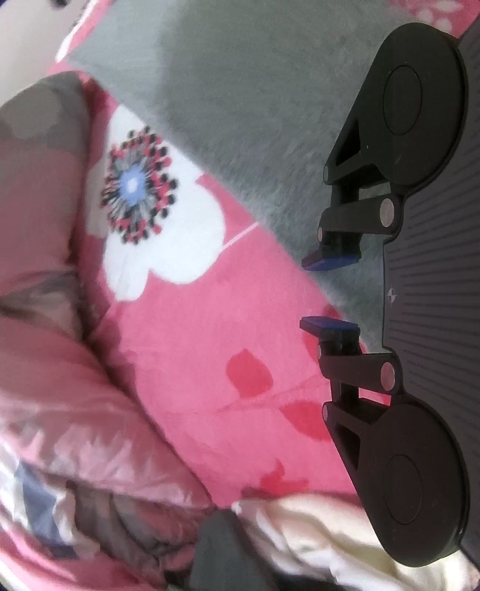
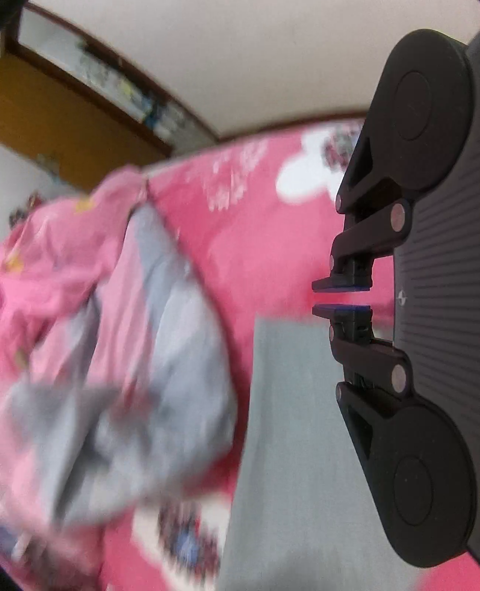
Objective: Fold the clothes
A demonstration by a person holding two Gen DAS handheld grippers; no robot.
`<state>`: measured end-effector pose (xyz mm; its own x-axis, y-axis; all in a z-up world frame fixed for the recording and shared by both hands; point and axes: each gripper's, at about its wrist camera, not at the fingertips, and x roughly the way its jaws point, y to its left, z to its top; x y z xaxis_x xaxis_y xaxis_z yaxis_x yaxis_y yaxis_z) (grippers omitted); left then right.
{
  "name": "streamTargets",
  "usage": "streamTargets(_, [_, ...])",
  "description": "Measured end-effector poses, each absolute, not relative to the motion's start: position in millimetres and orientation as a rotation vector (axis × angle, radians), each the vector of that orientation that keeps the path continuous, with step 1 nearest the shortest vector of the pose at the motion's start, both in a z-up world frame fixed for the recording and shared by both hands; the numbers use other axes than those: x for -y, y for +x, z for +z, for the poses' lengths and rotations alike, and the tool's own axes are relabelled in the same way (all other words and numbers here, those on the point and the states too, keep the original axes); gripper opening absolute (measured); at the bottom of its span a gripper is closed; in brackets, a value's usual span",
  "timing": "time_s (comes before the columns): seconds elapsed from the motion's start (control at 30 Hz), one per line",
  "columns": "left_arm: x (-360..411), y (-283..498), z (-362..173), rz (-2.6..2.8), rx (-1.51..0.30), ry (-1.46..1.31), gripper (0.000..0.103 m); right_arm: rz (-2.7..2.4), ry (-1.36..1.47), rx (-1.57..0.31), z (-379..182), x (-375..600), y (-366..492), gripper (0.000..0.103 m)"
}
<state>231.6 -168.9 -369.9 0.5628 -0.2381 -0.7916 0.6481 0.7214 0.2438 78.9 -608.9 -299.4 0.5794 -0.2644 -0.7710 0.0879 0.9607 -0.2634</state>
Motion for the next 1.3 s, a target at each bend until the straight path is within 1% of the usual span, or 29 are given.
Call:
streamTargets(0.1, [161,219,-348,-0.562,-0.822,0.493,0.028,-0.005,-0.149,-0.978,-303,561,63,0.006])
streamTargets(0.23, [151,194,-333,-0.607,-0.891,0.432,0.030,0.175,-0.159,-1.038,-331,514,51,0.006])
streamTargets(0.3, [137,184,-334,-0.595,-0.933,0.410,0.030,0.103,-0.209,-1.109,-355,518,41,0.006])
streamTargets(0.4, [106,179,-332,-0.537,-0.978,0.363,0.030,-0.164,-0.240,-1.178,-377,565,29,0.006])
streamTargets(0.47, [85,175,-331,-0.497,-1.007,0.331,0.030,-0.328,-0.238,-1.197,-375,586,27,0.006])
streamTargets(0.57, [54,170,-329,-0.438,-1.050,0.283,0.030,-0.464,-0.218,-1.164,-352,581,28,0.006])
streamTargets(0.63, [33,166,-327,-0.398,-1.078,0.250,0.030,-0.420,-0.167,-1.111,-333,552,29,0.006])
streamTargets(0.77, [-12,160,-313,-0.305,-1.093,0.168,0.030,-0.124,-0.126,-1.001,-309,441,43,0.007])
streamTargets(0.9, [-54,146,-305,-0.228,-1.123,0.120,0.030,0.222,-0.065,-0.932,-313,329,76,0.007])
streamTargets(1.03, [-97,131,-302,-0.151,-1.144,0.047,0.031,0.461,-0.035,-0.959,-334,237,118,0.007])
streamTargets(1.13, [-131,118,-304,-0.082,-1.159,-0.032,0.031,0.476,-0.095,-0.982,-357,205,139,0.007])
streamTargets(1.2, [-154,110,-305,-0.036,-1.168,-0.085,0.032,0.381,-0.129,-0.997,-374,205,153,0.006])
streamTargets(1.3, [-188,99,-310,0.043,-1.182,-0.225,0.033,0.153,-0.026,-0.993,-376,230,173,0.007])
